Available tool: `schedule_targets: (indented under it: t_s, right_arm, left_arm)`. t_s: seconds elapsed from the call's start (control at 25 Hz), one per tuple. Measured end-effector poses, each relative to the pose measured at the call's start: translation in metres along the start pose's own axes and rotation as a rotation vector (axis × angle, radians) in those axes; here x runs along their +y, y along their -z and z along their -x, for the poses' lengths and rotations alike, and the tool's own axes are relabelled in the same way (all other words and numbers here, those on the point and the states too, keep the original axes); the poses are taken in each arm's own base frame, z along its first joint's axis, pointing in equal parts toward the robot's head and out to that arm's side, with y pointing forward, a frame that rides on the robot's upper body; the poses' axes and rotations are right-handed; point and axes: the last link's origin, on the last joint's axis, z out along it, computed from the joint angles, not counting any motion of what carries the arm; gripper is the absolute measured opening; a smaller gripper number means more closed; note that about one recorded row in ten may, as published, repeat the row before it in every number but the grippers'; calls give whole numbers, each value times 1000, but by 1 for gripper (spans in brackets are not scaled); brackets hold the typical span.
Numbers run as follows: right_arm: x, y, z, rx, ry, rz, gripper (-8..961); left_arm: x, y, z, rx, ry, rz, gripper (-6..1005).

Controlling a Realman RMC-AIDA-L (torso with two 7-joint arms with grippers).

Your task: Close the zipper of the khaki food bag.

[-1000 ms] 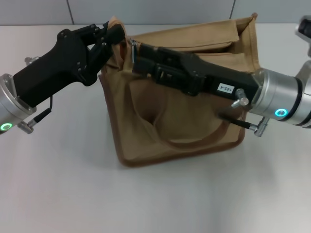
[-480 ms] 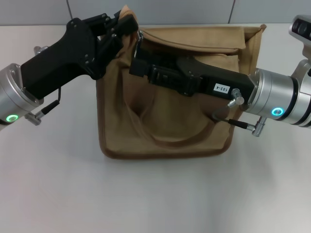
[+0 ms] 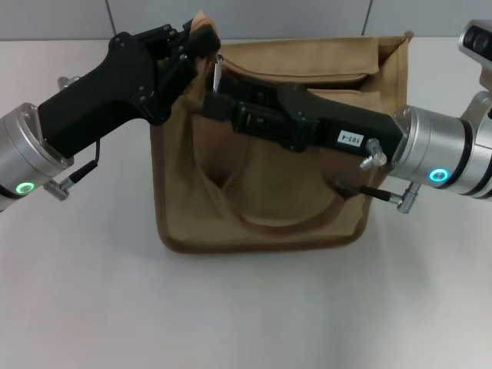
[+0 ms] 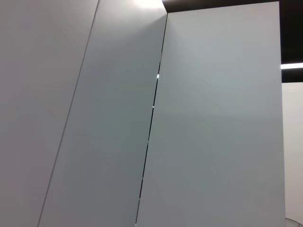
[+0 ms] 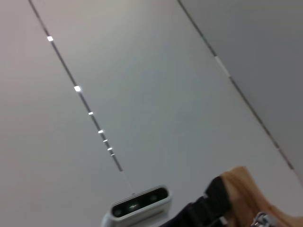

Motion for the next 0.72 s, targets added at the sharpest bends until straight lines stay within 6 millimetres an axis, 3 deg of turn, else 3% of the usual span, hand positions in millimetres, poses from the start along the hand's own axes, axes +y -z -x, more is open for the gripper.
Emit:
schedule_targets:
  t_s: [0.24, 0.72]
  right_arm:
    - [4, 0, 2, -13, 27, 28, 639]
    - [-7, 0, 3, -22, 20, -47, 640]
  left_arm:
    - [1, -1, 1, 1, 6, 6, 88]
    - [1, -2, 1, 5, -3, 8, 90]
